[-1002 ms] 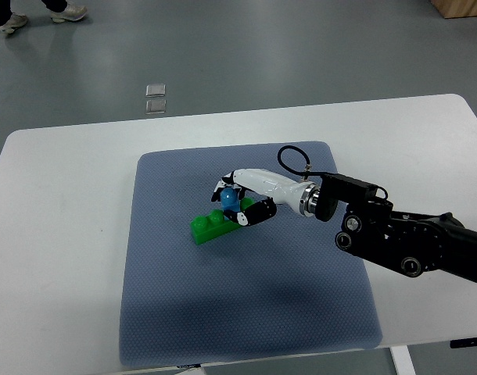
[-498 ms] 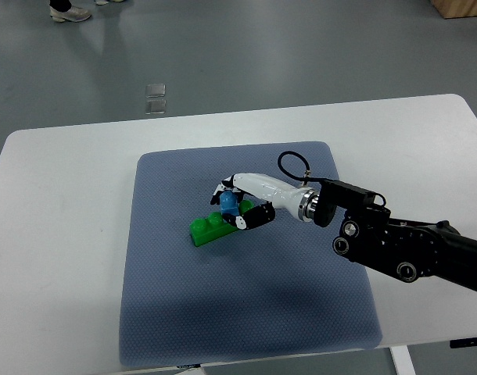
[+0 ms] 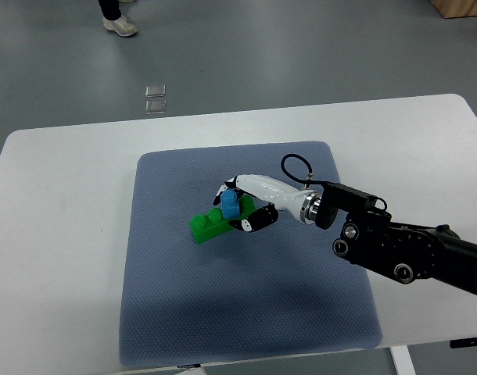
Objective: Stack blue block on green block with right hand
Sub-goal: 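Press and adjust the blue block onto the green block, then open the right hand and release the blue block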
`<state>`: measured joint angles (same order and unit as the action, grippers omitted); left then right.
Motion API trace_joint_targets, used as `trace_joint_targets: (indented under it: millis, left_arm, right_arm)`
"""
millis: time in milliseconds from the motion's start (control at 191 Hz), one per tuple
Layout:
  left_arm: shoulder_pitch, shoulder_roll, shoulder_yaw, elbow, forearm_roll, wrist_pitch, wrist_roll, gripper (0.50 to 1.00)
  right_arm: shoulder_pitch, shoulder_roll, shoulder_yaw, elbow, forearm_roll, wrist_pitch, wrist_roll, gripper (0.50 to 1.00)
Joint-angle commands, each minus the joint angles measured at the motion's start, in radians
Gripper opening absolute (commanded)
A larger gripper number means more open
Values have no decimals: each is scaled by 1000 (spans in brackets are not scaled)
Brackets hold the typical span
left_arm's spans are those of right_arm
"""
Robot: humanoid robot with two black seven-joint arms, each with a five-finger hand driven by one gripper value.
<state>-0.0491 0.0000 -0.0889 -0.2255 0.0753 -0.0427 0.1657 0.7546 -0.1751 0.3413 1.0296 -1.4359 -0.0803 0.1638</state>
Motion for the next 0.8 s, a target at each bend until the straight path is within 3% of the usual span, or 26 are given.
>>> trace_joint_targets:
  millis: [0,299,514,792]
  left_arm:
    - [0,0,0,0,0,0,0,1000]
    - [0,0,0,0,1,0,0,1000]
    - [0,0,0,0,0,0,0,1000]
    - [0,0,0,0,0,0,0,1000]
  right_arm:
    - [0,0,1,-2,0,-3,2,721]
    - [11,0,1,0,6,1,0,756]
    - [40,-6,1,12,23,33,-13,911]
    - [63,-12,74,18,97,111,-47,924]
